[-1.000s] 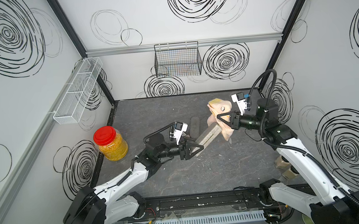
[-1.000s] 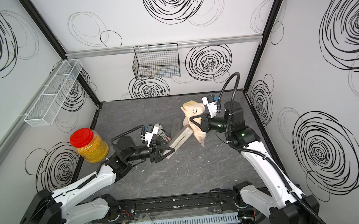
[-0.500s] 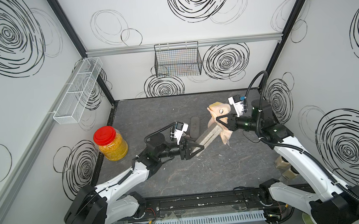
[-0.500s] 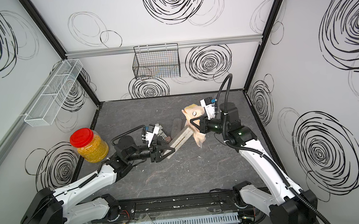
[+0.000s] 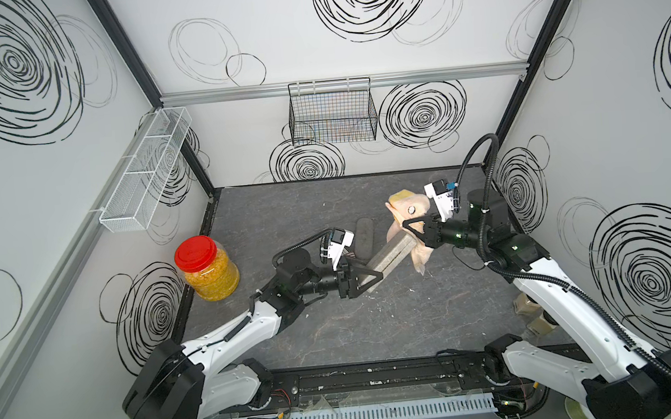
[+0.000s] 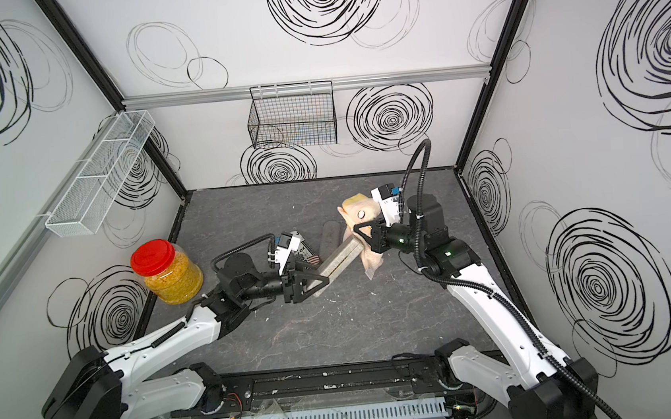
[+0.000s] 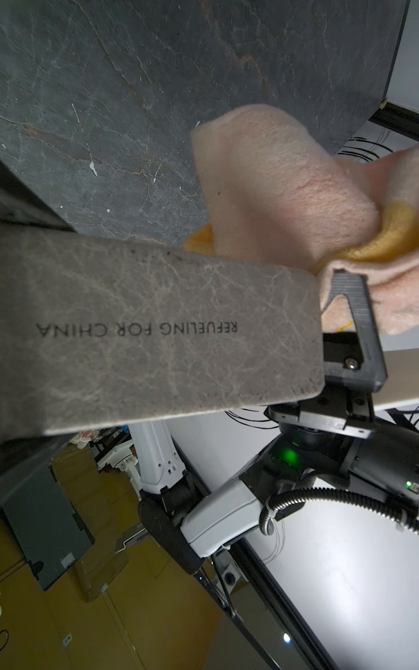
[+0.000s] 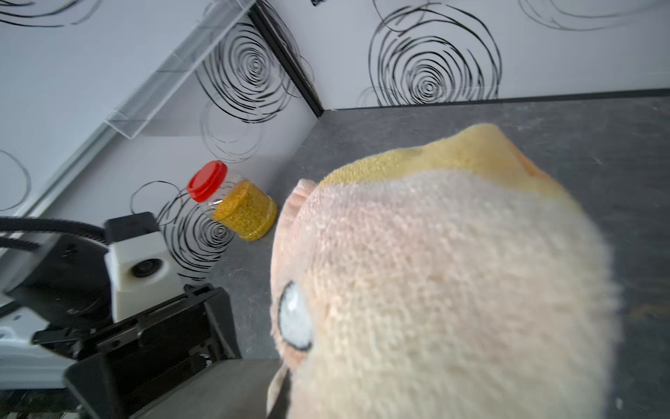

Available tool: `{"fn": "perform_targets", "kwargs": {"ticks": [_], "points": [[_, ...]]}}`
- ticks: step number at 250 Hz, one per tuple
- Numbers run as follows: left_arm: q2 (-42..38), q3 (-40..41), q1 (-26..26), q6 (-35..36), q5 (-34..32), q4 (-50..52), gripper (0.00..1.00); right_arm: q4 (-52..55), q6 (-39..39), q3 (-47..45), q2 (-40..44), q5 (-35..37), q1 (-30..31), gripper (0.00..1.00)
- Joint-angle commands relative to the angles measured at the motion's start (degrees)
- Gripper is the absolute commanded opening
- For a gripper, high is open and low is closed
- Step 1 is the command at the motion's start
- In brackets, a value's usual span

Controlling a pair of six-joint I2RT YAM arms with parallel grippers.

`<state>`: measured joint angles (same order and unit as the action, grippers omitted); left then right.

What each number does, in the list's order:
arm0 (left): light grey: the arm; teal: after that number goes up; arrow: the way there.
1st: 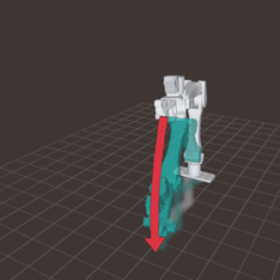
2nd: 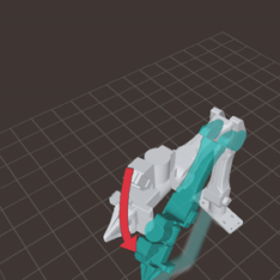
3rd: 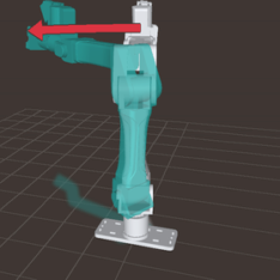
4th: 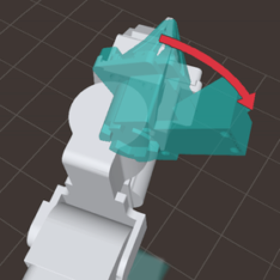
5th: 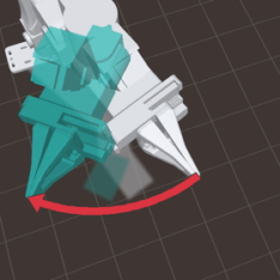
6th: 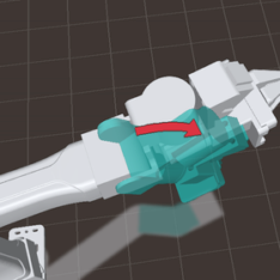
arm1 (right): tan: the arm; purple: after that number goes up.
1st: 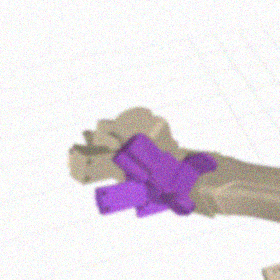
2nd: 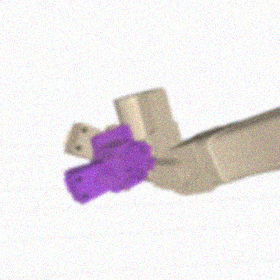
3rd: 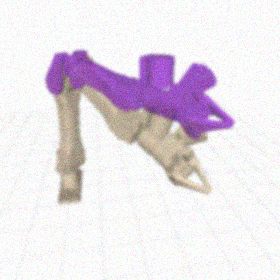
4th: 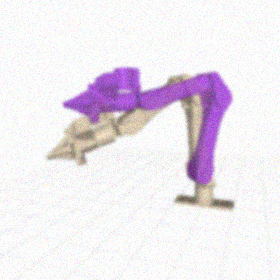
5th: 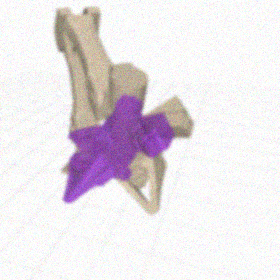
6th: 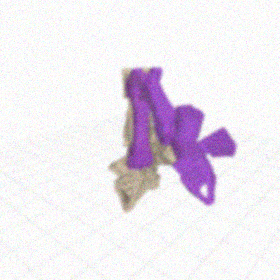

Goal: Wipe the eyeglass case
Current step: Wipe the dirt from the eyeglass case.

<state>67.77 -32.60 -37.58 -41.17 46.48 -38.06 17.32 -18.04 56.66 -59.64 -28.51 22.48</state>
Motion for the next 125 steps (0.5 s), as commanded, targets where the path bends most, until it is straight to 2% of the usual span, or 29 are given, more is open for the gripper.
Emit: {"fn": "perform_targets", "kwargs": {"ticks": [1,27,76,104,125], "points": [[-0.6,-2.6,0.0,-0.3,-0.7,-7.8,0.56,4.5,2.6,0.5,1.5,10.9,0.3,0.03],[-1.4,-1.3,0.3,-0.8,-2.8,-8.5,0.56,6.7,3.6,0.9,2.6,13.8,-0.3,0.04],[-1.9,0.2,2.9,-3.4,-6.3,-9.8,0.56,8.9,5.9,0.6,4.3,7.1,1.0,0.05],[-1.9,-1.0,4.2,-1.5,-9.8,-4.1,0.56,10.8,6.4,-1.0,5.0,13.5,4.8,0.05],[-0.8,-1.3,4.9,-1.6,-8.6,-4.4,0.56,11.3,7.5,-2.1,5.4,15.9,8.3,0.05]]}}
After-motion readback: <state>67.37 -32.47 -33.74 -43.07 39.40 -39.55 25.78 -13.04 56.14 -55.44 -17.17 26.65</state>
